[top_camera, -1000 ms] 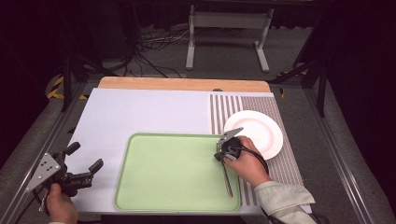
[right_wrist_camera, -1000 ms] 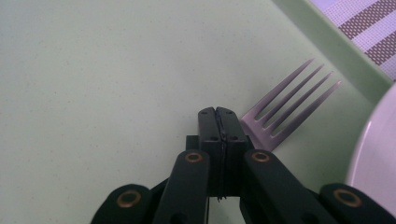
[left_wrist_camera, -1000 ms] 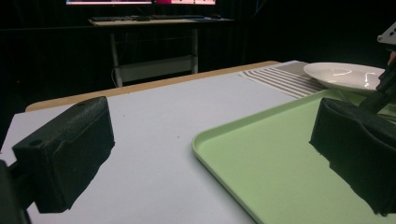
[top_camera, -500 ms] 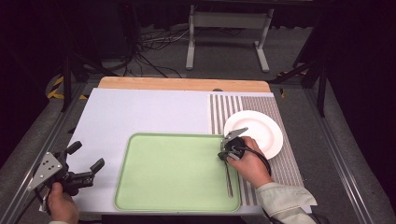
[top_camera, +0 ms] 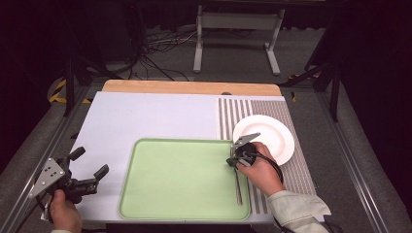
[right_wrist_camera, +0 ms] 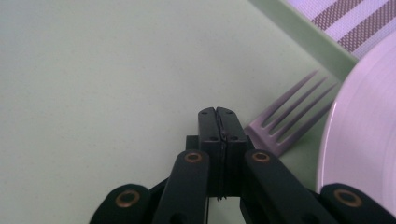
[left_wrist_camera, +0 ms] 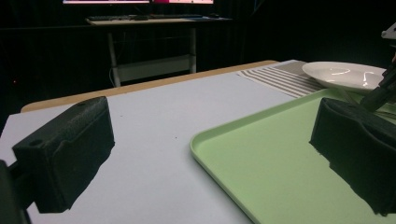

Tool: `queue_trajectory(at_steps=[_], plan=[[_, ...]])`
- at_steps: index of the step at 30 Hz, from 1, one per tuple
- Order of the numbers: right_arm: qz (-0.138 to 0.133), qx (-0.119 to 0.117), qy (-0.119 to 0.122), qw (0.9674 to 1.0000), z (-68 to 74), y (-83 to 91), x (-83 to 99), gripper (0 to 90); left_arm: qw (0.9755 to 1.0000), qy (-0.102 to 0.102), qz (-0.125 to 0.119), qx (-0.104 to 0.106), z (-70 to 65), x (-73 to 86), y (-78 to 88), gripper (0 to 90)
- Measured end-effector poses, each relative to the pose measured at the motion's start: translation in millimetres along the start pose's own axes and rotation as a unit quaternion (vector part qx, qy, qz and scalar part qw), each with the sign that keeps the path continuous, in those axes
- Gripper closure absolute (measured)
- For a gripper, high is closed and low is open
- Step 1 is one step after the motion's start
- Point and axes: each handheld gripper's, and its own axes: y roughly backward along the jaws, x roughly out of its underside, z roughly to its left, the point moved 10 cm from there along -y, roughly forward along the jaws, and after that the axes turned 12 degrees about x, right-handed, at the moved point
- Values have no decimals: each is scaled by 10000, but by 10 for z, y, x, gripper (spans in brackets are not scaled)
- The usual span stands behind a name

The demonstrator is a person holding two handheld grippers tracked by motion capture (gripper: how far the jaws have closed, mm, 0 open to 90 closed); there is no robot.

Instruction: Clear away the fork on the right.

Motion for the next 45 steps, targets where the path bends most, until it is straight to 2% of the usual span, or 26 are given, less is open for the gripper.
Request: queue_trajectory(at_steps=[2,4,6,9,11,14,22,26,28,29,32,34,35,40,43,45], plan=[[-73,-29,20,10000,17,45,-35,879,10000,-1,1,2,-1,0,0,3],[-188,-60,27,9998,39,86,-79,796,10000,-2,-7,-3,0,-4,-1,3],[-341,-182,85,9992,83,137,-133,632,10000,-5,0,10,-3,-4,-3,3],[-647,-257,23,9976,127,201,-227,386,10000,-5,1,7,-5,-5,-3,3],[-863,-238,103,9959,141,270,-290,302,10000,-8,2,5,-7,-7,-4,3],[-1045,-217,278,9939,145,382,-336,305,10000,-9,10,9,-8,-3,-5,3],[-1482,-170,440,9878,112,649,-382,224,10000,-14,7,4,-8,-7,-3,3],[-1683,-16,577,9840,31,753,-353,190,10000,-19,6,5,-10,-9,-4,3],[-1786,10,519,9826,-3,807,-334,184,10000,-15,9,2,-10,-6,-4,3],[-1896,26,507,9806,-26,845,-331,175,10000,-15,9,2,-10,-5,-5,3],[-2053,70,408,9778,-78,929,-306,168,10000,-15,9,2,-9,-5,-5,3],[-2204,80,344,9748,-115,1003,-283,168,10000,-13,10,1,-8,-4,-5,3],[-2204,80,344,9748,-115,1003,-283,168,10000,-10,11,-2,-6,-3,-5,3],[-2519,174,208,9674,-223,1138,-221,168,10000,-21,10,-8,-9,-6,-1,3],[-2619,180,78,9649,-284,1196,-153,165,10000,4,3,-4,-9,0,-3,3],[-2719,237,3,9620,-337,1235,-98,161,10000,2,-3,-2,-11,-3,-1,3]])
